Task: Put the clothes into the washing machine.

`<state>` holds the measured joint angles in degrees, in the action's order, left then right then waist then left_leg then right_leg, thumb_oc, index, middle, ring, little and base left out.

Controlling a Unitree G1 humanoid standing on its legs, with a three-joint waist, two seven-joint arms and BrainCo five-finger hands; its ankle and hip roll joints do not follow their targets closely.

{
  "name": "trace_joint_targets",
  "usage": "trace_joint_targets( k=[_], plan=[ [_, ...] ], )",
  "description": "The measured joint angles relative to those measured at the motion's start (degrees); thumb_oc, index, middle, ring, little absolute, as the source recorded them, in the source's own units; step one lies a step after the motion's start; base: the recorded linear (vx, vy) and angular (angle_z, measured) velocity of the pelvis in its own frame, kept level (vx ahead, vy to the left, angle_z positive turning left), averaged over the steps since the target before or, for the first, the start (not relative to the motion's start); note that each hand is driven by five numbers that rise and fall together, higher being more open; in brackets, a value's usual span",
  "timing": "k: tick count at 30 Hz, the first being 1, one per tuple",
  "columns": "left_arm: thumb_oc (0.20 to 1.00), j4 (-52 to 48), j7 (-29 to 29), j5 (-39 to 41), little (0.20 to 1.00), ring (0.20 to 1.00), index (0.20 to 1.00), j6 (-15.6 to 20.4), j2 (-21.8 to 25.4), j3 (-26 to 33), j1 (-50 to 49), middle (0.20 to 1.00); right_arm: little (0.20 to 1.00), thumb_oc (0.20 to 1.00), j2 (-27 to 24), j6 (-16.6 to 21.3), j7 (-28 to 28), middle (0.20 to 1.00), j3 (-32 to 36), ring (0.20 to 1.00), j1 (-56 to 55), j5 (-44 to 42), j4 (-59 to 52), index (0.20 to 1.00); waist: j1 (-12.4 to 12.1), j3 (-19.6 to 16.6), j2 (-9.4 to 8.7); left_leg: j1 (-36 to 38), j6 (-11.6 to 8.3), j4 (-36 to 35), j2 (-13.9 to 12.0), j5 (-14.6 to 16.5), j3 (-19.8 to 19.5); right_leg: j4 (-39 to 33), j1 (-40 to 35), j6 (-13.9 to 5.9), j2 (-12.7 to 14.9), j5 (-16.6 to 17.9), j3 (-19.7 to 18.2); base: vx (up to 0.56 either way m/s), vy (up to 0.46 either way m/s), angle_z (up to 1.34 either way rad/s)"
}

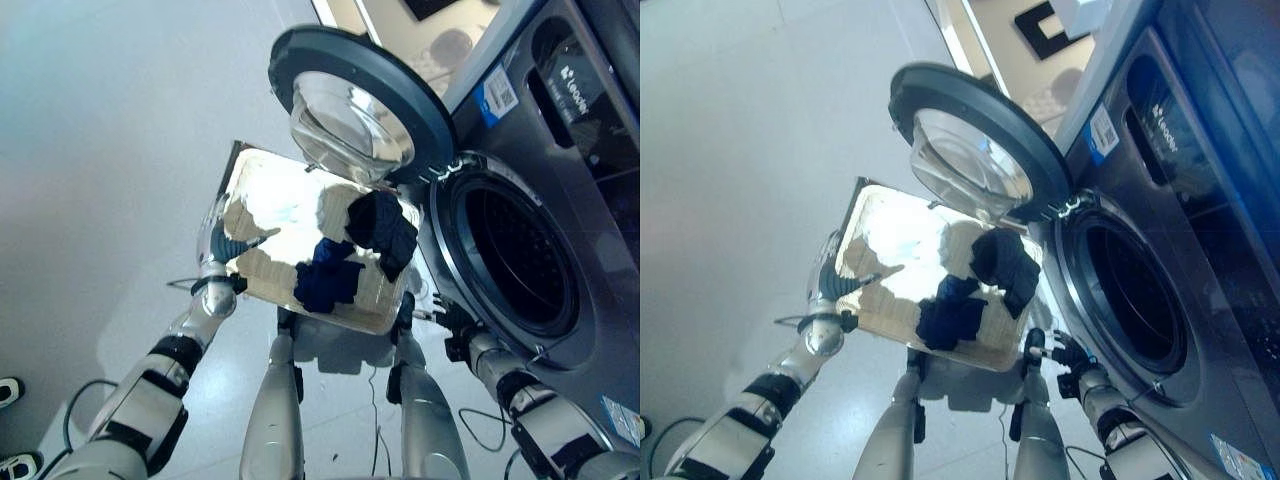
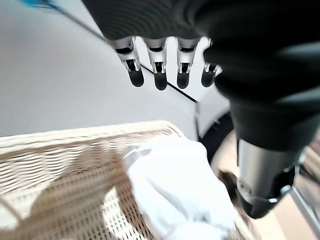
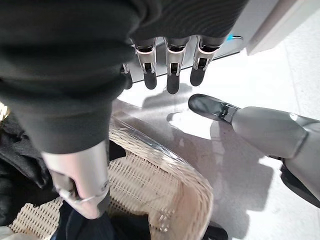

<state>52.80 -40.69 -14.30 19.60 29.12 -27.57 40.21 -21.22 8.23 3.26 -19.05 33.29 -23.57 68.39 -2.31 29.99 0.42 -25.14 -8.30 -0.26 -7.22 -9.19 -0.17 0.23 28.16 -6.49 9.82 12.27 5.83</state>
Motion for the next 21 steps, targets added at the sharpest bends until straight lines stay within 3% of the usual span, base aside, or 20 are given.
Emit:
trace_joint_targets(
  k=[8,21],
  plan=[
    [1.000,1.8,-3.4,-6.5,1.000,1.000,1.000,-3.2,3.0,-7.3,7.7,1.000,1.000,1.000,-1.2,0.3,-0.1,1.000,-2.4,1.000,4.7,-1.4,-3.4,1.000,1.7,0.2,-0.52,-9.2,0.02,4.7,0.3,0.3,-0.4,6.0,10.0,0.40,0.4,-1.5,-1.1,-0.01,0.014,-0.01],
    [1.000,8.2,-4.3,-7.3,1.000,1.000,1.000,-7.1,3.6,-9.6,13.0,1.000,1.000,1.000,-2.5,0.3,-1.2,1.000,-4.2,1.000,7.1,-2.1,-4.3,1.000,3.2,0.4,-1.16,-16.6,-0.07,7.4,0.4,0.7,-0.2,9.1,18.0,0.54,0.3,-1.9,-2.2,0.00,0.004,-0.02]
  ],
)
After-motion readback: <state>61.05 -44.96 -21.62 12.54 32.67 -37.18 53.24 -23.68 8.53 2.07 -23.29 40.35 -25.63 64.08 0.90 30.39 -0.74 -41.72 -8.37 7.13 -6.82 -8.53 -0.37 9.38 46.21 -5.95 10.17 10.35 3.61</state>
